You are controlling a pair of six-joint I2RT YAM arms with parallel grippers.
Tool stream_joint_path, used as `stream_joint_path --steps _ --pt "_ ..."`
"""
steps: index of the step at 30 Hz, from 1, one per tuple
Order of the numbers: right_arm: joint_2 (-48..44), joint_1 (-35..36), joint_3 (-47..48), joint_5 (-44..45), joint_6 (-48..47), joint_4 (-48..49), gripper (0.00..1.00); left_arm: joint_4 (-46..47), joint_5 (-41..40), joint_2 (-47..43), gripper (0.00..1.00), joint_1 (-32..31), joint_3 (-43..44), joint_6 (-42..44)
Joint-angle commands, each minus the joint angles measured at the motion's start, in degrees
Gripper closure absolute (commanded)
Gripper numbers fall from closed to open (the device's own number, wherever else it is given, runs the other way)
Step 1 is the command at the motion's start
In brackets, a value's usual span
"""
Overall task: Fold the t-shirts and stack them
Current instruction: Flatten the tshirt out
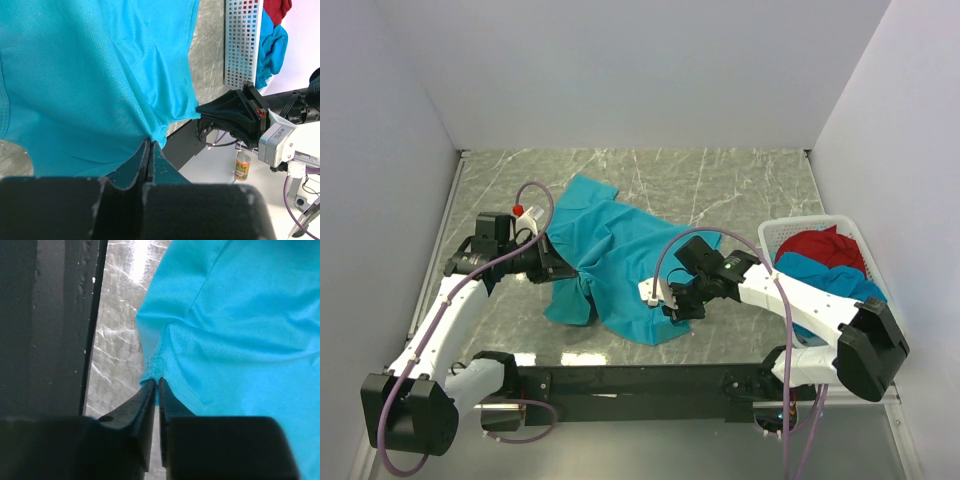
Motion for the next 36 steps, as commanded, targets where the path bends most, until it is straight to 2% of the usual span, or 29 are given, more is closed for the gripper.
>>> stream_joint_path --steps 1,2,9,12,13,14,15,16,17,18,19,20,22,23,25,27,29,31,33,34,36 --pt "0.2 0.7 2.5 -1.1 0.3 -0.6 0.93 1.1 1.8 -0.4 1.00 -0.2 0.3 1.0" --pt "0.2 0.7 2.8 -1.0 0.6 -1.0 1.00 1.1 1.8 -0.3 0.99 -0.2 0.3 0.9" --pt "-0.4 -0.4 9.6 3.0 3.8 -3.5 1.00 1.4 1.0 -1.0 1.00 -0.1 2.9 -0.4" --pt "1.4 -6.2 19.2 0.8 6.1 -6.9 1.00 2.5 -0.9 -1.1 1.00 -0.1 7.2 -2.5" --pt "2.3 -8.2 26.0 -0.3 6.7 -8.0 1.00 3.8 -2.7 -0.7 1.00 -0.1 8.9 -3.2" --pt "4.1 -12.7 30.0 -1.3 8.1 -9.1 1.00 5.0 -3.4 -0.3 1.00 0.0 11.0 -4.0" --pt "5.0 -14.8 33.8 -3.2 9.0 -9.8 1.00 5.7 -3.8 0.5 1.00 0.3 16.3 -5.3" --pt "6.0 -17.0 42.3 -3.9 11.1 -10.0 1.00 6.5 -3.9 2.9 1.00 0.5 19.8 -5.9" --pt "8.2 -20.6 47.3 -4.9 12.3 -10.4 1.00 7.0 -4.1 4.9 1.00 1.1 29.2 -6.4" --pt "9.6 -22.8 57.8 -7.0 13.9 -10.4 1.00 6.5 -4.1 9.2 1.00 1.6 35.0 -6.7" --pt "11.1 -24.6 63.6 -8.2 17.0 -10.6 1.00 5.9 -4.0 11.5 1.00 2.0 41.3 -7.1" --pt "14.6 -27.8 69.9 -9.3 18.4 -11.3 1.00 5.2 -3.4 13.7 1.00 2.4 53.9 -7.6" --pt "17.9 -30.2 85.9 -11.5 22.7 -11.0 1.00 7.8 -2.9 17.2 1.00 3.1 63.8 -10.7" --pt "16.1 -30.9 85.9 -11.5 23.5 -5.4 1.00 12.4 -3.0 17.2 1.00 3.3 66.8 -12.2" --pt "10.8 -32.4 80.2 -13.1 25.0 -0.1 1.00 17.8 0.1 16.3 1.00 3.5 66.9 -17.3" --pt "7.4 -33.8 73.8 -17.0 25.5 3.8 1.00 26.8 3.1 12.3 1.00 3.5 60.4 -21.3" --pt "2.3 -34.1 68.5 -21.3 24.6 4.8 1.00 25.9 4.4 10.1 1.00 3.5 56.8 -19.8" --pt "-2.9 -34.1 59.4 -23.8 20.2 3.9 1.00 21.3 6.3 5.8 1.00 3.6 53.4 -15.5" --pt "-6.2 -34.2 49.7 -25.2 16.0 0.6 1.00 19.4 8.6 -1.0 1.00 3.5 43.4 -12.6" --pt "-8.9 -34.2 46.7 -25.2 10.1 -1.7 1.00 18.7 9.0 -3.6 1.00 3.3 34.8 -11.8" --pt "-11.5 -34.2 38.2 -24.5 3.3 -10.3 1.00 16.8 8.3 -11.0 1.00 0.7 25.7 -9.6"
